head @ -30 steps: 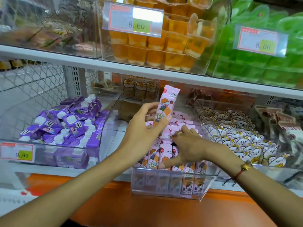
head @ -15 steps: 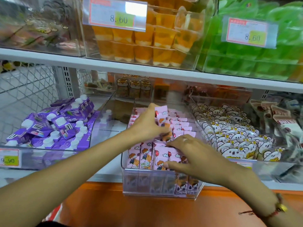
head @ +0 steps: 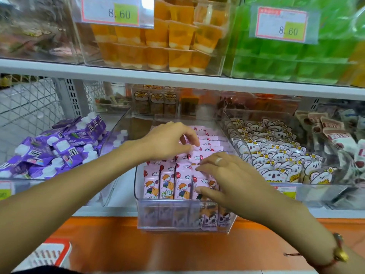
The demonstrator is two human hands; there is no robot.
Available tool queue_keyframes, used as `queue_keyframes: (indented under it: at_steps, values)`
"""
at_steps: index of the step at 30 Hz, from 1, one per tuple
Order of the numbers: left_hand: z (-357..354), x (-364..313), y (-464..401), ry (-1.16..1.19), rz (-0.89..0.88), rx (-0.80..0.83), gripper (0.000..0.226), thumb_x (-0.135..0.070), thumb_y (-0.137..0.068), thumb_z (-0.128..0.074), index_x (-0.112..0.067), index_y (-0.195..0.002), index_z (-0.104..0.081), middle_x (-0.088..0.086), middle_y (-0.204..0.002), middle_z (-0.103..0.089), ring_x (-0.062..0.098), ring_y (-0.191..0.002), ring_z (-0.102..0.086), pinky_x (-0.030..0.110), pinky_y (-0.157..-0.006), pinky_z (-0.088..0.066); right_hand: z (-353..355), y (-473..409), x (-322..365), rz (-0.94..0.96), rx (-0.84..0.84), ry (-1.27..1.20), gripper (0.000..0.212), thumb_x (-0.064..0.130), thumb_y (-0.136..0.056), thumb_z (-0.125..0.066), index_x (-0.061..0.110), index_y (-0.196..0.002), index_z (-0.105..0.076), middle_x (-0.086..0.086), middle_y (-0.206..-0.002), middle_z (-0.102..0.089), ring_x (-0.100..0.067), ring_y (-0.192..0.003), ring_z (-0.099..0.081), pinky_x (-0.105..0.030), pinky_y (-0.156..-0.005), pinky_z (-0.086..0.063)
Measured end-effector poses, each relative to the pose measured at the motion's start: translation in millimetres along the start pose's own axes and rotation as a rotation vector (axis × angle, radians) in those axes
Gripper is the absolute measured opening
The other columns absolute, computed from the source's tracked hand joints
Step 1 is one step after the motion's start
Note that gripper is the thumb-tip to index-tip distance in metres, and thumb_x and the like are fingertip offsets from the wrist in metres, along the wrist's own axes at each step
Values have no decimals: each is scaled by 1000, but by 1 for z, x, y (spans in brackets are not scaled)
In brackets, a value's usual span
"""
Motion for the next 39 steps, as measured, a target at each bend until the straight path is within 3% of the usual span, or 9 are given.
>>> queue_keyframes:
  at_steps: [3, 6, 11, 18, 22, 26, 30, 35, 39]
  values:
    - [-16, -11, -2, 4, -82, 208, 15, -29, -87, -67, -32, -102, -69, -25, -87, -62, -11, -78, -56, 6, -63, -39, 4, 4, -5, -29, -13, 8, 45, 55, -93, -45, 29, -129, -51, 8, -125, -54, -15, -118, -44, -33, -95, -39]
    - [-35, -15, -4, -154, -101, 363, 24, -34, -87, -66, -28, -110, -69, -24, -80, -54, -8, -69, -50, 8, -56, -32, 5, 5, -9, -51, -6, -15, 47, 58, -91, -47, 35, -132, -48, 11, -121, -54, -14, -115, -48, -33, -88, -44]
    - [-35, -22, -10, -420, -90, 280, 29, -41, -81, -70, -29, -107, -65, -16, -86, -57, 7, -77, -49, 20, -53, -26, 1, 7, -10, -53, -18, -20, 47, 57, -91, -44, 33, -131, -49, 11, -123, -53, -14, -116, -47, -33, -92, -42]
    - [-33, -23, -3, -427, -74, 286, 24, -41, -81, -71, -31, -102, -66, -15, -82, -55, 10, -81, -48, 21, -53, -27, -2, 7, -13, -66, 7, -5, 47, 57, -93, -41, 29, -130, -48, 8, -119, -55, -16, -111, -49, -30, -90, -35]
    - [-40, -13, 5, -372, -22, 311, 31, -46, -83, -67, -31, -110, -67, -8, -110, -58, 14, -103, -50, 31, -75, -43, -1, 7, -15, -72, 38, -27, 44, 56, -91, -46, 30, -127, -52, 9, -116, -57, -16, -109, -51, -28, -84, -36]
    - [-47, -12, 5, -336, -1, 314, 28, -41, -85, -67, -23, -106, -72, -1, -106, -51, 19, -106, -47, 40, -89, -46, -1, 7, -15, -74, 58, -40, 41, 54, -91, -49, 28, -121, -58, 8, -111, -59, -16, -104, -53, -30, -82, -38]
    - [-41, -13, 7, -182, 0, 256, 22, -35, -88, -66, -18, -100, -74, 1, -104, -60, 19, -102, -49, 36, -89, -43, -2, 8, -15, -72, 45, -47, 43, 55, -91, -49, 29, -124, -56, 9, -112, -59, -14, -104, -52, -27, -80, -34]
    - [-6, -11, 10, 41, 33, -26, 8, -28, -92, -59, -25, -97, -65, -7, -109, -65, 9, -103, -58, 32, -88, -48, -2, 7, -15, -61, 23, -55, 47, 56, -91, -47, 29, -129, -54, 12, -127, -56, -13, -114, -50, -28, -90, -38]
    - [-23, -10, 12, -68, 28, 124, 13, -32, -91, -62, -26, -100, -69, -11, -99, -69, 5, -89, -60, 28, -76, -48, -2, 7, -14, -58, 24, -44, 47, 56, -92, -46, 29, -130, -53, 12, -127, -55, -13, -113, -51, -29, -90, -39]
Point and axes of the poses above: each hand's wrist, its own y-axis away from the middle knuckle, its own z-axis out of the back of the hand, x = y × z, the point moved 9 cm from there along -y, towards the middle knuckle
